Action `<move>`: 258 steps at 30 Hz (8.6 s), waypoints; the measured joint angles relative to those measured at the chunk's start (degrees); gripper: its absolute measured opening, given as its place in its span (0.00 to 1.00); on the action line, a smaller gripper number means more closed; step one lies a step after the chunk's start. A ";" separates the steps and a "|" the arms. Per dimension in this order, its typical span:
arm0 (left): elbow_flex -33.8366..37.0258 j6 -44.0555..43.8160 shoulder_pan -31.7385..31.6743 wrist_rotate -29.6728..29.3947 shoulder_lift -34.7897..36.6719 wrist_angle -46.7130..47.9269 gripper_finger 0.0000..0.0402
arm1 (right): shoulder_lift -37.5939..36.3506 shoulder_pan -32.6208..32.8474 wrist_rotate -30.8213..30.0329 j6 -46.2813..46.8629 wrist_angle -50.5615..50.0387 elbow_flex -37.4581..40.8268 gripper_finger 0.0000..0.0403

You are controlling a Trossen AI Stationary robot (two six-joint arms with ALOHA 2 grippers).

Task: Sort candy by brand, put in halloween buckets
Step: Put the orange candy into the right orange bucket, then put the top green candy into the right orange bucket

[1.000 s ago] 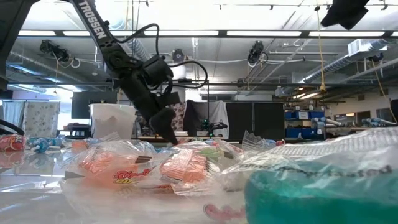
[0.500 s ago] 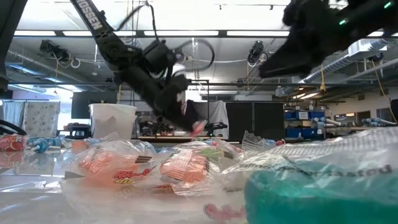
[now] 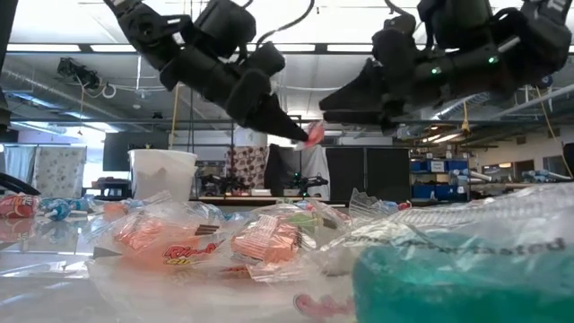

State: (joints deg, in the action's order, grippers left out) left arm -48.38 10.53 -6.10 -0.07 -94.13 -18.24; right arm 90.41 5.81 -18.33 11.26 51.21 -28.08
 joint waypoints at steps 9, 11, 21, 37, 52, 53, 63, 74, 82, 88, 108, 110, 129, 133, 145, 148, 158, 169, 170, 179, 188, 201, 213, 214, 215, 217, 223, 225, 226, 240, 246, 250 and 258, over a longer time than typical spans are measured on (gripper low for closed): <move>-1.53 2.63 2.92 -3.15 -0.04 0.36 0.01 | 3.08 -1.23 -1.31 -0.84 1.42 -0.09 0.47; -1.55 2.66 2.94 -3.13 -0.04 0.44 0.01 | 3.24 -1.25 -2.00 -1.57 1.73 -0.11 0.42; -1.59 2.73 3.73 -3.07 0.02 0.86 0.01 | 3.24 -1.28 -2.97 -4.41 -1.79 -0.15 0.03; -1.66 -1.50 1.26 -12.09 0.20 7.11 0.36 | -16.49 3.00 -1.11 -0.79 -36.00 -2.13 0.01; -1.64 -3.35 -0.65 -12.18 0.13 5.73 0.41 | -37.65 12.59 31.61 29.23 -90.94 -20.67 0.01; -1.64 -3.34 -0.65 -12.18 0.13 4.91 0.41 | -37.99 13.99 33.59 32.77 -93.62 -21.49 0.01; -1.64 -3.70 -0.51 -7.52 -0.02 3.10 0.41 | -37.10 29.55 29.77 57.42 -119.99 -23.86 0.02; -1.64 -3.45 -0.06 -4.58 -0.02 1.82 0.41 | -32.13 34.92 25.09 61.57 -124.11 -22.80 0.23; -1.64 -3.17 -0.97 -6.24 -2.90 -7.70 0.42 | -33.71 33.10 12.29 48.37 -122.04 -26.96 0.32; -8.51 -6.19 -5.17 -5.38 -8.98 3.25 0.52 | -33.82 30.92 -5.56 39.67 -116.94 -32.23 0.32; -19.30 -3.39 -8.42 -12.18 -22.93 13.13 0.39 | -30.53 25.10 -16.13 34.17 -113.05 -23.88 0.32; -19.30 -3.37 -8.92 -11.46 -22.93 13.93 0.28 | -29.89 24.52 -16.12 34.17 -112.30 -22.74 0.32; -19.19 -6.19 -6.87 18.58 -14.27 13.57 0.01 | -23.77 13.21 -16.81 0.66 -72.16 -12.11 0.33; -19.23 -6.39 -5.24 31.49 -12.45 8.22 0.01 | -23.62 12.06 -16.35 -10.26 -66.52 -11.53 0.33; -19.21 -6.43 -2.05 38.33 -12.39 1.01 0.01 | -21.47 12.18 -5.62 -29.08 -55.89 -11.50 0.34; -19.21 -6.53 -2.05 38.31 -12.41 0.88 0.01 | -19.62 12.19 -5.62 -31.08 -54.55 -11.50 0.34; -19.21 -10.19 -2.05 38.23 -12.41 0.09 0.02 | -15.49 12.06 -8.98 -31.80 -48.27 -11.50 0.20; -19.23 -15.58 -6.12 33.77 -12.41 3.55 0.27 | -21.35 12.21 -3.21 -15.29 -69.17 -14.51 0.04; -19.24 -15.74 -6.96 31.13 -12.41 4.99 0.29 | -22.63 12.21 -0.76 -12.96 -72.60 -15.19 0.04; -19.28 -15.95 -14.23 5.35 -12.39 21.82 0.33 | -36.08 12.29 19.58 9.77 -95.51 -21.43 0.05; -19.25 -15.88 -15.29 3.57 -12.39 24.72 0.33 | -42.22 19.83 25.27 37.11 -121.70 -21.73 0.05; -19.25 -12.67 -17.98 2.98 -12.39 24.17 0.33 | -34.97 32.76 26.69 53.91 -122.18 -14.67 0.08; -19.25 -9.64 -18.24 1.28 -12.39 19.87 0.47 | -38.29 33.76 25.38 52.80 -108.26 -13.14 0.33; -19.25 -9.78 -18.25 1.24 -12.39 19.14 0.51 | -39.23 33.76 25.02 52.78 -108.18 -13.14 0.35; -19.25 -10.62 -18.29 0.72 -12.39 18.17 0.54 | -40.18 33.76 24.31 52.71 -107.87 -13.14 0.36; -19.25 -11.57 -18.42 -1.62 -12.39 15.99 0.60 | -41.86 33.80 22.21 51.93 -106.31 -13.14 0.38; -19.24 -9.71 -20.19 -2.13 -13.74 11.55 0.67 | -44.90 34.77 14.28 43.30 -95.73 -13.16 0.39; -19.54 -9.42 -20.98 -1.86 -14.72 10.11 0.66 | -45.03 34.74 13.29 40.44 -92.26 -13.16 0.39; -19.64 -9.44 -21.37 -1.82 -15.27 10.58 0.65 | -44.87 34.73 13.18 39.51 -91.03 -13.16 0.39; -33.80 -5.98 -22.53 -0.02 -25.93 31.95 0.61 | -42.66 34.53 13.21 37.60 -88.31 -13.16 0.39; -36.82 -7.55 -23.39 -0.03 -28.77 36.99 0.56 | -42.18 34.53 12.18 37.60 -88.27 -13.16 0.39; -36.89 -6.24 -23.98 1.19 -29.03 38.22 0.42 | -41.78 34.53 11.99 36.68 -88.00 -13.18 0.39; -37.02 -6.48 -23.71 -3.53 -28.59 38.43 0.03 | -41.43 34.50 -1.79 31.42 -87.92 -13.18 0.39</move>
State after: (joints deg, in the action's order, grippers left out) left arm -85.40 4.05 -29.80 -3.60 -122.72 20.19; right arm 48.97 40.32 -20.12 42.68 -36.71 -41.25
